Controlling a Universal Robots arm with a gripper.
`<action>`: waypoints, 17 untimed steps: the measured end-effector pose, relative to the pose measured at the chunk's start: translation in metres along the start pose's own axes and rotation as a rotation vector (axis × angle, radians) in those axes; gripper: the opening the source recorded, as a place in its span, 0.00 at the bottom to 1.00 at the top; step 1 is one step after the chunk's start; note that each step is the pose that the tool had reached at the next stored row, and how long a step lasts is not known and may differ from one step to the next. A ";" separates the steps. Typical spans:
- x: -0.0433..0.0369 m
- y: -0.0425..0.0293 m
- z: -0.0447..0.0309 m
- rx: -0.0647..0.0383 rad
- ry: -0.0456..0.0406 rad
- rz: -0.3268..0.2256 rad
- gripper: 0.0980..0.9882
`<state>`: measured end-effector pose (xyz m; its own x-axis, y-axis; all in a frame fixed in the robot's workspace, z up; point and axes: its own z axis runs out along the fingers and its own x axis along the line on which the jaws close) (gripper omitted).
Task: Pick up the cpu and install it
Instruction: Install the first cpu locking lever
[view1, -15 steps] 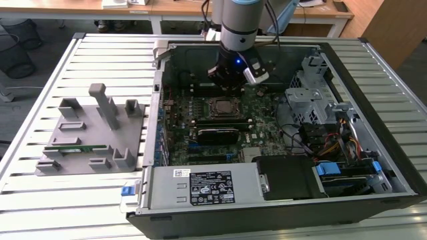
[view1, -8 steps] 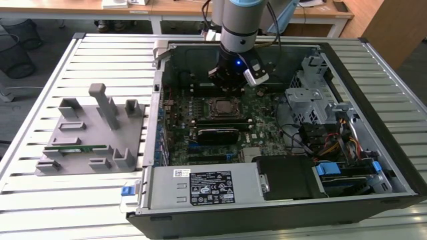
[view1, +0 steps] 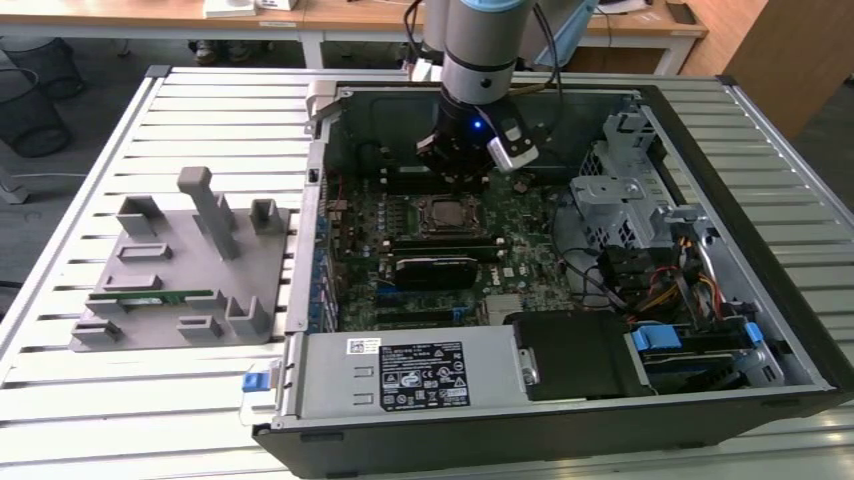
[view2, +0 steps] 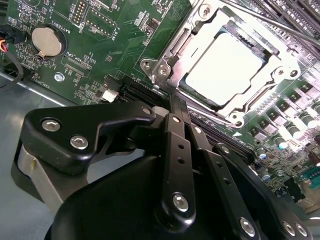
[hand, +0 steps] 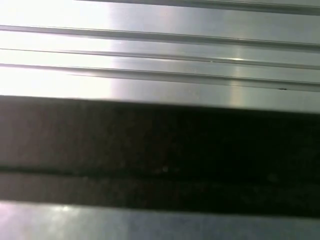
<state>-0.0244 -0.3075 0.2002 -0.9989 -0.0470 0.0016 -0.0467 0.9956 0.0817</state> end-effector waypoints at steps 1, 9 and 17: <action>-0.0001 0.0000 -0.0002 0.000 0.0000 0.000 0.01; -0.0019 0.0000 -0.0015 0.002 0.0001 0.000 0.01; -0.0019 -0.0003 0.0015 0.027 0.0016 0.000 0.01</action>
<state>-0.0225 -0.3076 0.1987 -0.9989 -0.0468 0.0032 -0.0466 0.9974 0.0546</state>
